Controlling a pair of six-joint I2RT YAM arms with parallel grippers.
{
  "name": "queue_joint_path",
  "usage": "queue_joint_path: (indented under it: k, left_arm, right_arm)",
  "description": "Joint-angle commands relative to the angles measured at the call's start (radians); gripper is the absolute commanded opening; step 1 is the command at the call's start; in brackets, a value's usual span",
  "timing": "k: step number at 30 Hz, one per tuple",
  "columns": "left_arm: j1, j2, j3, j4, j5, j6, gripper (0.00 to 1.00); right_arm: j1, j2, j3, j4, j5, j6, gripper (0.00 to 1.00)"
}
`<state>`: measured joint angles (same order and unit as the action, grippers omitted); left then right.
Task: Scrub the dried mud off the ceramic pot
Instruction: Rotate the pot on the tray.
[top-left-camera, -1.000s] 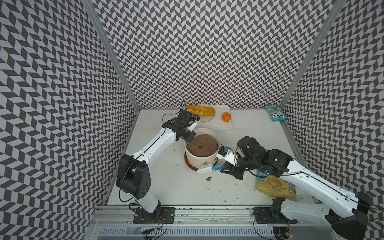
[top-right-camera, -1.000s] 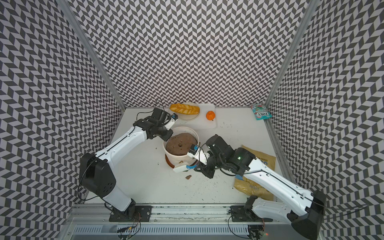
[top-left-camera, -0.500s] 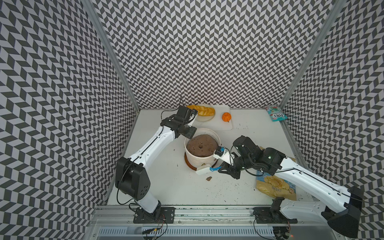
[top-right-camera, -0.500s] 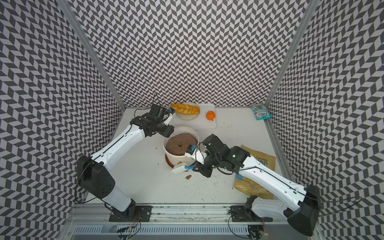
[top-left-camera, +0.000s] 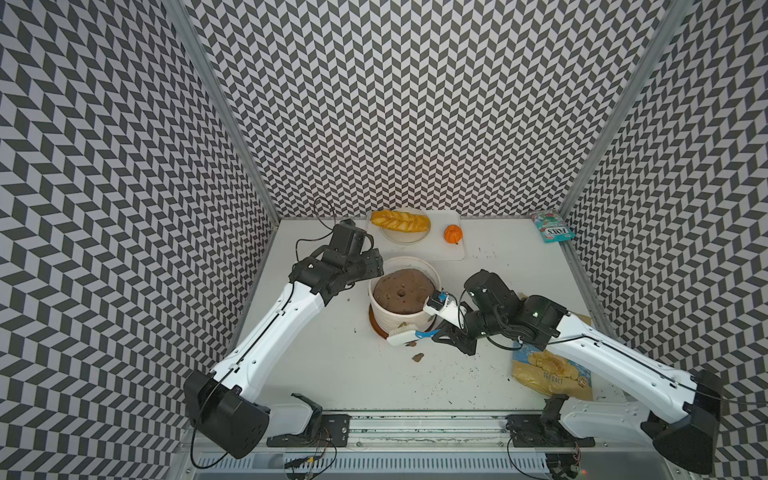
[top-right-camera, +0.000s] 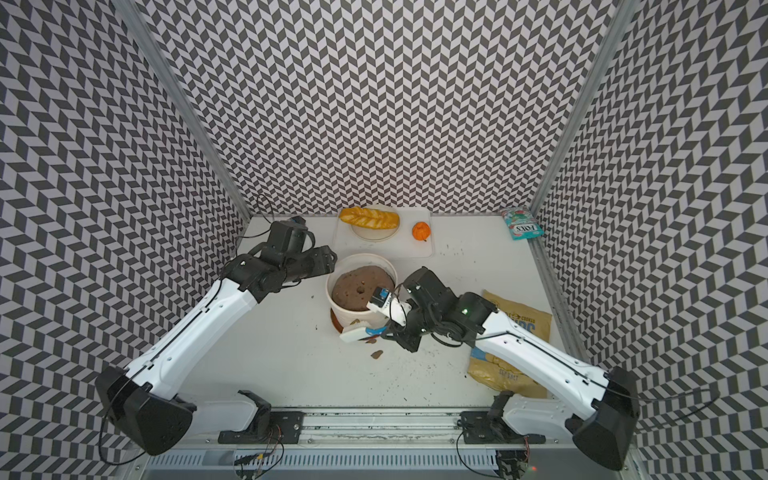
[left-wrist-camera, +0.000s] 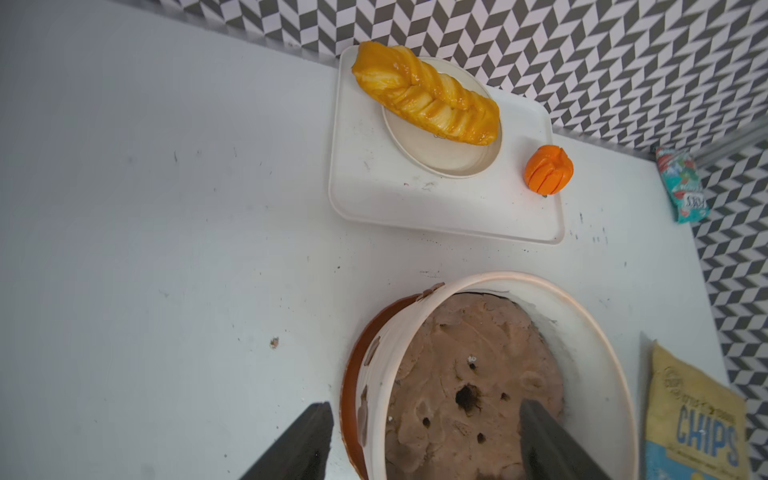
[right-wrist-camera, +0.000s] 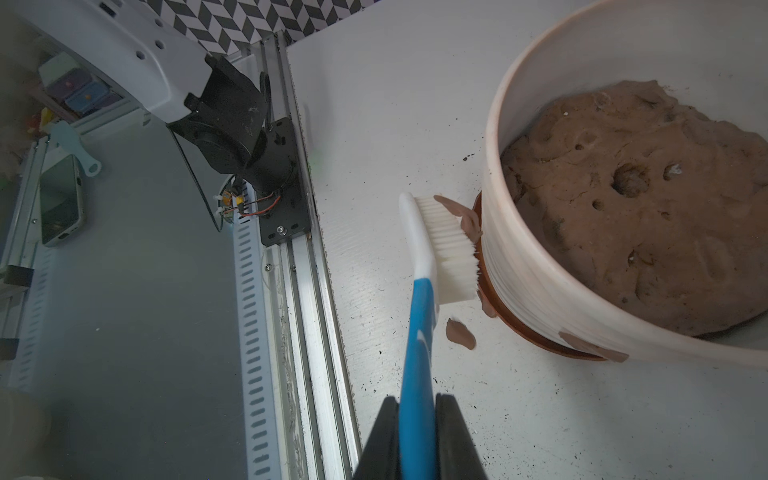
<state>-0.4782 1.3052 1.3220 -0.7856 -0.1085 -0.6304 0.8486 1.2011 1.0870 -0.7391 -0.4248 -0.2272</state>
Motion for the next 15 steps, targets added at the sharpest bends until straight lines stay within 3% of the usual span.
queue_joint_path:
  k: [1,7,15]
  left_arm:
    - [-0.030,-0.024,-0.029,-0.069,-0.003,-0.289,0.73]
    - [-0.088,0.023,-0.028,-0.229,0.003,-0.487,0.72]
    - [-0.147,0.063,-0.026,-0.266,0.003,-0.609,0.66]
  right_arm:
    - [-0.002,-0.006,-0.006,0.066,-0.035,-0.019,0.00]
    - [-0.002,-0.048,-0.045,0.070,-0.039,-0.014,0.00]
    - [-0.002,-0.062,-0.081,0.082,-0.031,-0.006,0.00]
